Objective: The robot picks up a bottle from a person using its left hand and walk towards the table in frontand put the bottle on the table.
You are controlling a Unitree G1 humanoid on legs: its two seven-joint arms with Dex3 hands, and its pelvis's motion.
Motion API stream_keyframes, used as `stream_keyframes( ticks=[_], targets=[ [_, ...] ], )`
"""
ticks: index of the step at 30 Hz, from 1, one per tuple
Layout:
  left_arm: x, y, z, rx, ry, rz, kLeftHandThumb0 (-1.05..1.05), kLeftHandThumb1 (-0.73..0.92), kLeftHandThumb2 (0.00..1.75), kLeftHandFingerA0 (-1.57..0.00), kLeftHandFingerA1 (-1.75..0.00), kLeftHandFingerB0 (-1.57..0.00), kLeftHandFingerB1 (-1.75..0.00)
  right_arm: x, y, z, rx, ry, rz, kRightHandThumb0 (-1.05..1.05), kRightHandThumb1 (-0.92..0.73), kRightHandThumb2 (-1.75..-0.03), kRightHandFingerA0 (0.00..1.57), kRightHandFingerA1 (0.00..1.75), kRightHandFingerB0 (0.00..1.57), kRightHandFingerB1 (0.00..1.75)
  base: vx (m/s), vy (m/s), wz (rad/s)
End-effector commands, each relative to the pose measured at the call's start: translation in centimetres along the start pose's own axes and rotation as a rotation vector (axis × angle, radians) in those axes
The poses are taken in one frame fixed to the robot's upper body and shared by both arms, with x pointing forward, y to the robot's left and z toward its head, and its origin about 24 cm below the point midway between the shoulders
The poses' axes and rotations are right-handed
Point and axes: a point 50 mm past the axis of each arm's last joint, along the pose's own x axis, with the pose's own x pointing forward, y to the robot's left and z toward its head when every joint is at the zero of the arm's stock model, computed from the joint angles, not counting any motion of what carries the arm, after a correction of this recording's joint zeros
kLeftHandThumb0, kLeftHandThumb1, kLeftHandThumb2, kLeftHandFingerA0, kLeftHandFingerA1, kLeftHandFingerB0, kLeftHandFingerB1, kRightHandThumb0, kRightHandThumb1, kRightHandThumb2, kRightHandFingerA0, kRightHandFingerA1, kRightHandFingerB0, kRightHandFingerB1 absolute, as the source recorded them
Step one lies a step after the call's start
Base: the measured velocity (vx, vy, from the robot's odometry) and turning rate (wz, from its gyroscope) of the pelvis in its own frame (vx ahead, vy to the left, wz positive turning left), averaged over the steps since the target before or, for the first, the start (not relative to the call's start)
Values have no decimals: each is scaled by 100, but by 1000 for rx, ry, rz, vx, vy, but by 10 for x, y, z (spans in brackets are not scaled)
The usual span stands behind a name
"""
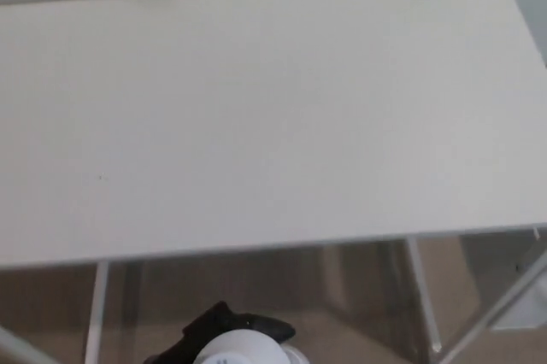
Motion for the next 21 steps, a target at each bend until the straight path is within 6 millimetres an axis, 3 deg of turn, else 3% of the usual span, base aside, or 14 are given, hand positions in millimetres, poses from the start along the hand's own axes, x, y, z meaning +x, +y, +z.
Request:
stream_keyframes(
  ticks=[1,5,12,14,17,19,21],
  targets=[
    [-3,1,12,24,-61,2,2,84,77,-99,-146,-72,-110,0,1,0,4,11,2,-38,-70,-61,71,59,56,44,202,103,0],
    [-1,2,20,27,-96,2,1,84,78,-99,-147,-73,-111,1,-1,2,11,6,1,-36,-71,-61,71,58,53,43,212,102,3],
    [-4,15,53,-7,-211,37,-1,85,76,-95,-146,-73,-110,0,1,-1,7,18,11,-38,-70,-62,73,55,56,44,20,-11,3],
    [-5,24,69,-9,-269,62,-1,86,77,-95,-147,-74,-109,0,2,0,-3,17,17,-38,-71,-62,72,57,58,45,-33,-185,7],
    [-3,29,76,14,-303,74,0,86,77,-96,-146,-74,-109,1,1,0,-1,18,14,-38,-71,-62,73,58,57,45,13,-130,-22],
    [6,46,92,63,-336,111,3,83,80,-103,-138,-75,-106,0,3,-1,-11,24,21,-38,-72,-62,71,57,55,44,29,-113,-3],
    [13,54,95,93,-336,130,4,83,80,-103,-139,-75,-107,0,5,-1,-16,23,29,-38,-73,-62,69,55,56,45,-5,-95,1]
  ],
)
